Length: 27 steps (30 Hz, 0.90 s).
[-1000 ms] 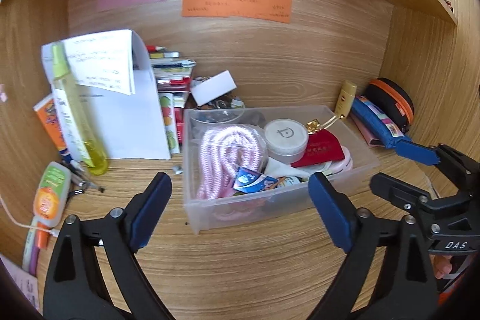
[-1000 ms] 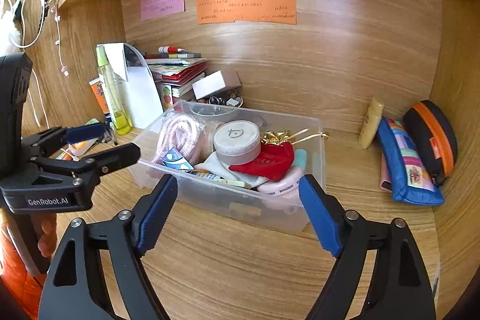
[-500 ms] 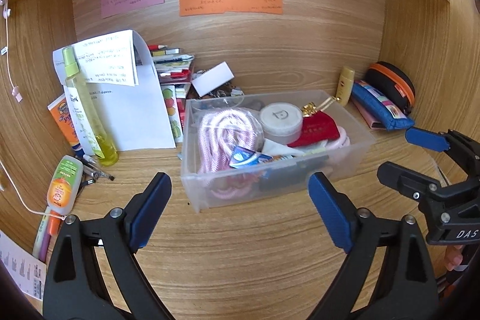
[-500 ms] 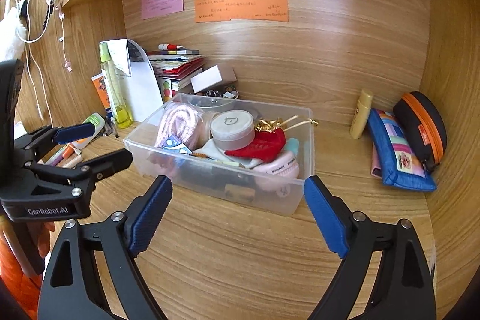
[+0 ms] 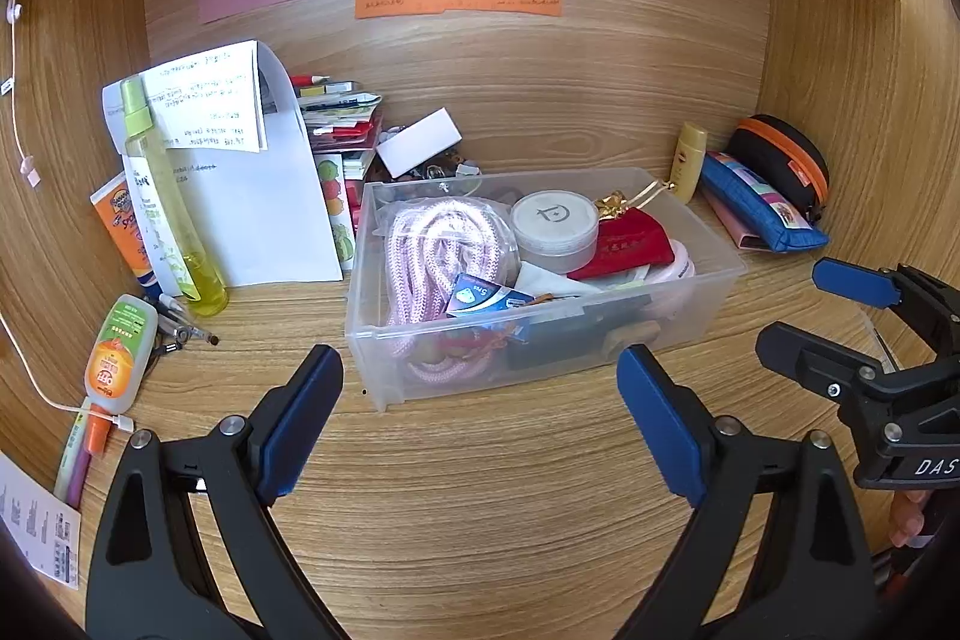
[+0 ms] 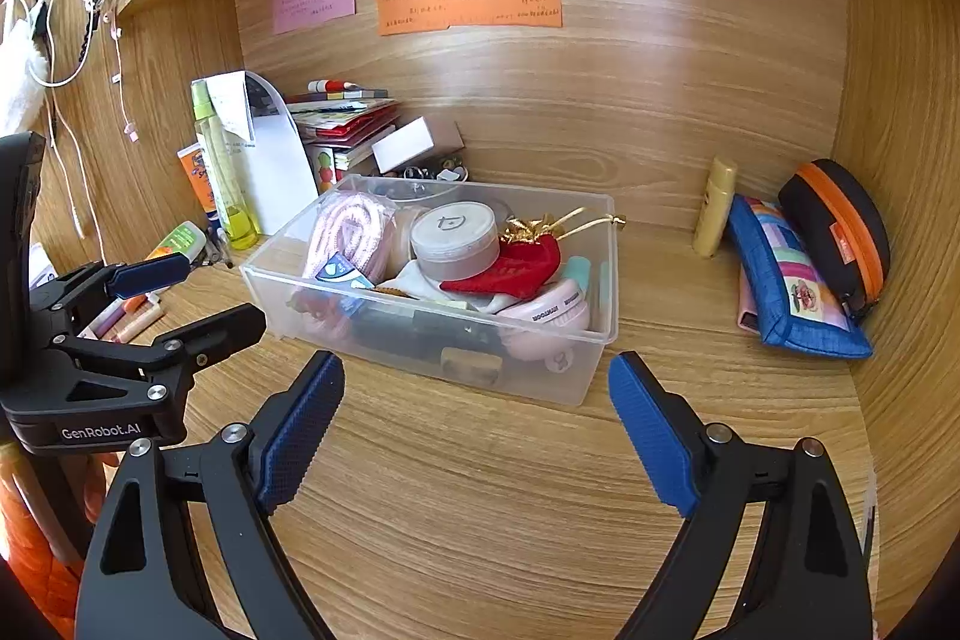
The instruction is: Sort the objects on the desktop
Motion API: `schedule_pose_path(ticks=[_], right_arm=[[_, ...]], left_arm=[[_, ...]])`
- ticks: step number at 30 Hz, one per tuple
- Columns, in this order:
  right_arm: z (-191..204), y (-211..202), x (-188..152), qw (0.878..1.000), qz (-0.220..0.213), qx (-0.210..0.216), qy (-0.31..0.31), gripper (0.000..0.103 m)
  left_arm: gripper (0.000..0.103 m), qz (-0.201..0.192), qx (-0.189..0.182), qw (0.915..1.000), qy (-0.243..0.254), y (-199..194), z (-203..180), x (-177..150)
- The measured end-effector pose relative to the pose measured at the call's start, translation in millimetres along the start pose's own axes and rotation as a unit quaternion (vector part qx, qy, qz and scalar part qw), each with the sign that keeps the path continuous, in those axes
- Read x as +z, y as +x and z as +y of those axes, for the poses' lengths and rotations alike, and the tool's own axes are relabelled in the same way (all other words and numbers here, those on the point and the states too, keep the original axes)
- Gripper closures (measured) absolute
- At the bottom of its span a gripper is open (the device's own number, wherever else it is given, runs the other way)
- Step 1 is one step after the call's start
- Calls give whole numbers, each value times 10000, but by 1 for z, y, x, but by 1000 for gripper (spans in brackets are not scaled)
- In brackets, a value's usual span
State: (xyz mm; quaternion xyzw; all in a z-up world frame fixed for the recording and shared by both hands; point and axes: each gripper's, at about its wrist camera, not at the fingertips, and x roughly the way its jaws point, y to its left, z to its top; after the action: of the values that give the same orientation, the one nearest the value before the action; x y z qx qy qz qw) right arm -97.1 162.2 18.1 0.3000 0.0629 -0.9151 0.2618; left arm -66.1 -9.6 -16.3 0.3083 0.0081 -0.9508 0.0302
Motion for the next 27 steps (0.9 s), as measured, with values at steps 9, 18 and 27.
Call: schedule_pose_path(ticks=[9,18,27], right_arm=[[2,1,0,10000,27,27,-48,15],[3,4,0,9999,75,66,-43,14],[4,5,2,9999,64,68,-86,14]], left_arm=[[4,18,35,10000,-29,1,1,0],[4,74,-181,9998,-76,2,3,-2],[4,86,-157,9998,-117,4,2,-3]])
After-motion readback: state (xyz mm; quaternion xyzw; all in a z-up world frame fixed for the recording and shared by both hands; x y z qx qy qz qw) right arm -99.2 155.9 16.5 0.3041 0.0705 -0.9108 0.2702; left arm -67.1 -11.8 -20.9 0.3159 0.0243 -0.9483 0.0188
